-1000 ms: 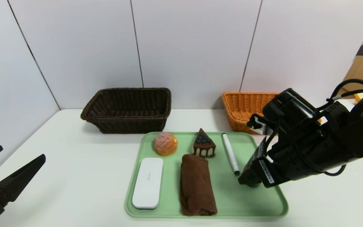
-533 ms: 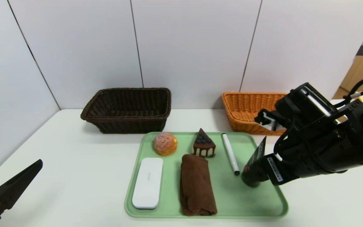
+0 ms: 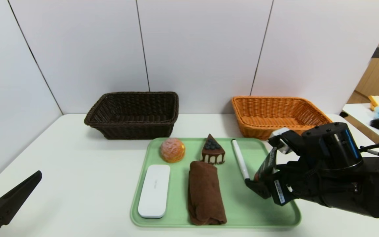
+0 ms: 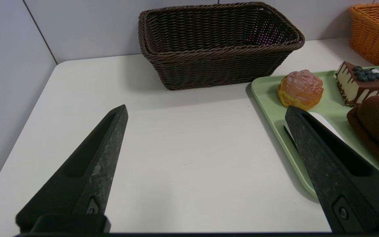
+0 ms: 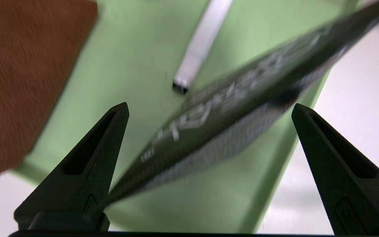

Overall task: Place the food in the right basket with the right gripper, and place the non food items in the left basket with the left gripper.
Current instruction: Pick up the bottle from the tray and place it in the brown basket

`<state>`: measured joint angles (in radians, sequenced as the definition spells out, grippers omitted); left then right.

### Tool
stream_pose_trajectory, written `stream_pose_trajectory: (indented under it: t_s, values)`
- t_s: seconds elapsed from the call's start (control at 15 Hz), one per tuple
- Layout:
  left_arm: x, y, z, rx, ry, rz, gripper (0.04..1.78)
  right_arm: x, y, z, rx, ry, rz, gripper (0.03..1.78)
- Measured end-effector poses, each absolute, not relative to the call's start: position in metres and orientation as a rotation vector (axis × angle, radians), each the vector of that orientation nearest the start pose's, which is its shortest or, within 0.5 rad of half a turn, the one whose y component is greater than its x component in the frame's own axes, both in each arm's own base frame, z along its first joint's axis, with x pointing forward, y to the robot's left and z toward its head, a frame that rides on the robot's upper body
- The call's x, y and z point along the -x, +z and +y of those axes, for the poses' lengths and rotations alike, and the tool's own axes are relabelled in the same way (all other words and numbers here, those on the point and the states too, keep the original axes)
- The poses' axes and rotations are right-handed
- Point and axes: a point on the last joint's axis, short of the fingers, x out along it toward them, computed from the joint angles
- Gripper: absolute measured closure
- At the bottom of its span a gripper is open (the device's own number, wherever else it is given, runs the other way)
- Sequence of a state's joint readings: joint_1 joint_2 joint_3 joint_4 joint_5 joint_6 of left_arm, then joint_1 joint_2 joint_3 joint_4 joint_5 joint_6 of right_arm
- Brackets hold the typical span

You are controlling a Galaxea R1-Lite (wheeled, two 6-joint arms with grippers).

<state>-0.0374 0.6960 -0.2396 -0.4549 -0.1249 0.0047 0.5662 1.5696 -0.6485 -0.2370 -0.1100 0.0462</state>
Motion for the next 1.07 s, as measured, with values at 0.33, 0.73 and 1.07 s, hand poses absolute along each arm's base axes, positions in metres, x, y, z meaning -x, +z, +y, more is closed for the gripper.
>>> stream_pose_trajectory:
  t_s: [0.33,0.73,1.07]
  values:
    - [-0.061,0.182,-0.005,-0.005,-0.162,-0.001,0.13,-0.212,0.129,0.132,0.148,0.439,0.494,0.10]
    - [-0.061,0.182,-0.005,-0.005,-0.163,-0.001,0.13,-0.211,0.123,0.130,0.151,0.429,0.519,0.94]
    - [-0.060,0.181,-0.005,-0.004,-0.162,0.000,0.13,-0.208,0.122,0.128,0.146,0.427,0.521,1.35]
